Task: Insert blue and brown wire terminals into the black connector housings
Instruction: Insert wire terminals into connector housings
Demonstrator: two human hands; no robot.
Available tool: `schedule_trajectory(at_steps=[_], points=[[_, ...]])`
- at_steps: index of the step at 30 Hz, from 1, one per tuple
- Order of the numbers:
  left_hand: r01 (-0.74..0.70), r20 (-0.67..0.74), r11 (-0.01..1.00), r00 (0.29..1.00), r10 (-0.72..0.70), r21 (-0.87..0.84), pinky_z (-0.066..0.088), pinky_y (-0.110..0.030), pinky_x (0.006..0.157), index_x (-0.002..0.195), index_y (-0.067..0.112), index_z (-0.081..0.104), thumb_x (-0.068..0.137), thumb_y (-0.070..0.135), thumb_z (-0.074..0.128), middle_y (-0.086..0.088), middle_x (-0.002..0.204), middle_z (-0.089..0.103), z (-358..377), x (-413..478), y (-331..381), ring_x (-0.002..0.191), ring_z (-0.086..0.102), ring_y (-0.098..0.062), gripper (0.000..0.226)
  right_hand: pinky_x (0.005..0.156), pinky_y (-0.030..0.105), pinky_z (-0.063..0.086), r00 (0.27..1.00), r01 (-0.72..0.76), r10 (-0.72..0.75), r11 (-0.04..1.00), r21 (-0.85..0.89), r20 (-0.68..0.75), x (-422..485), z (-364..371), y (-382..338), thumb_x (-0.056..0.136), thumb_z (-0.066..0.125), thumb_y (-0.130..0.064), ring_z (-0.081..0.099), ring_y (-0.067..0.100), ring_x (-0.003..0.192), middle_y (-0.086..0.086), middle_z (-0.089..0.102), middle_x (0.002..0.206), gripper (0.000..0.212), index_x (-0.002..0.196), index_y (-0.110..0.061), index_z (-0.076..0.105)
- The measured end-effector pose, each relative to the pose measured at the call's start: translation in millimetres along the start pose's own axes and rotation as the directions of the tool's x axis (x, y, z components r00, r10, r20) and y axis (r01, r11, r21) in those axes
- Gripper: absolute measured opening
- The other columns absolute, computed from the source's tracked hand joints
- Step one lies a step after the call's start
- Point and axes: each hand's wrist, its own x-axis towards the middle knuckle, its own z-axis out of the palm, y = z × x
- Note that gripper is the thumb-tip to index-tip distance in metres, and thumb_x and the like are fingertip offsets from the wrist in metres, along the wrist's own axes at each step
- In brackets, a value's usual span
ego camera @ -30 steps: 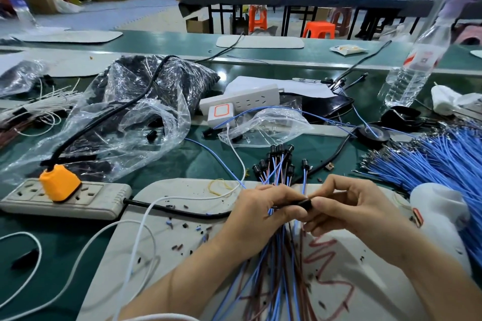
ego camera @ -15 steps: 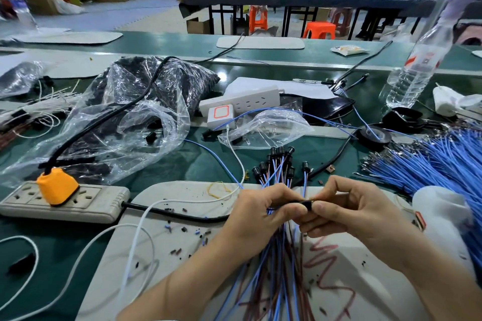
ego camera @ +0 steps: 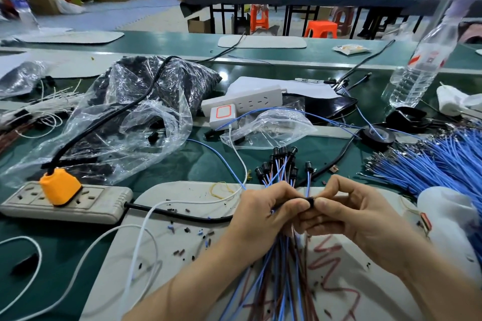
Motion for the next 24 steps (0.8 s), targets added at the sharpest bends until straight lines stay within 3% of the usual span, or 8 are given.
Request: schedule_trajectory(at_steps=[3, 6, 9, 13, 19, 24], points=[[0.023, 0.01, 1.0, 1.0, -0.023, 0.015, 0.043, -0.017, 0.053, 0.078, 0.03, 0.062, 0.089, 0.016, 0.063, 0.015, 0.055, 0.059, 1.1, 0.3, -1.7, 0.048, 0.053, 0.002, 0.018, 0.058, 0.032, 0.058, 1.0, 0.007, -0.008, 0.997, -0.076, -0.015, 0.6, -3.6, 1.2, 0.063, 0.073, -0.018, 0.07, 0.038, 0.069, 0.032, 0.068, 0.082, 0.033, 0.076, 0.003, 0.051], [0.031, 0.021, 1.0, 0.999, -0.031, 0.007, 0.046, -0.018, 0.056, 0.083, 0.024, 0.065, 0.09, 0.015, 0.064, 0.011, 0.058, 0.062, 0.8, 0.2, -1.9, 0.052, 0.056, -0.003, 0.011, 0.058, 0.03, 0.057, 0.999, 0.02, -0.025, 0.991, -0.132, -0.035, 1.6, -5.6, 1.3, 0.066, 0.071, -0.016, 0.07, 0.035, 0.067, 0.03, 0.068, 0.078, 0.029, 0.077, 0.005, 0.054], [-0.018, 0.023, 0.999, 1.0, 0.017, 0.047, 0.049, -0.014, 0.069, 0.097, 0.011, 0.07, 0.086, 0.015, 0.068, 0.006, 0.073, 0.071, -0.4, -0.2, 0.1, 0.068, 0.064, 0.001, 0.013, 0.056, 0.029, 0.056, 0.997, 0.044, -0.052, 0.99, -0.131, -0.061, 2.2, -5.9, 0.8, 0.069, 0.068, -0.013, 0.068, 0.033, 0.063, 0.029, 0.068, 0.075, 0.019, 0.074, 0.002, 0.058], [-0.083, -0.006, 0.99, 0.996, 0.084, 0.113, 0.048, -0.012, 0.08, 0.106, 0.01, 0.07, 0.085, 0.013, 0.07, 0.005, 0.093, 0.073, -2.5, 0.4, 2.3, 0.086, 0.066, 0.004, 0.022, 0.055, 0.03, 0.056, 0.993, 0.059, -0.071, 0.989, -0.134, -0.091, 1.6, -4.8, -0.5, 0.068, 0.069, -0.018, 0.067, 0.034, 0.06, 0.029, 0.067, 0.073, 0.027, 0.075, 0.005, 0.058], [-0.051, -0.004, 0.994, 0.999, 0.051, 0.092, 0.05, -0.014, 0.068, 0.099, 0.008, 0.072, 0.085, 0.013, 0.069, 0.002, 0.078, 0.071, -0.8, 0.4, 0.2, 0.063, 0.063, -0.003, 0.015, 0.054, 0.028, 0.055, 0.994, 0.063, -0.076, 0.986, -0.152, -0.082, -0.3, -2.6, -1.8, 0.072, 0.065, -0.011, 0.066, 0.033, 0.058, 0.03, 0.067, 0.072, 0.03, 0.08, 0.014, 0.053], [-0.034, -0.006, 0.995, 0.999, 0.035, 0.094, 0.047, -0.011, 0.065, 0.095, 0.009, 0.072, 0.085, 0.014, 0.069, 0.007, 0.07, 0.068, -1.2, 0.3, -2.7, 0.061, 0.063, 0.0, 0.012, 0.054, 0.027, 0.056, 0.992, 0.067, -0.08, 0.988, -0.138, -0.096, 0.4, -0.5, -0.1, 0.069, 0.067, -0.012, 0.068, 0.031, 0.059, 0.029, 0.068, 0.072, 0.028, 0.078, 0.011, 0.053]])
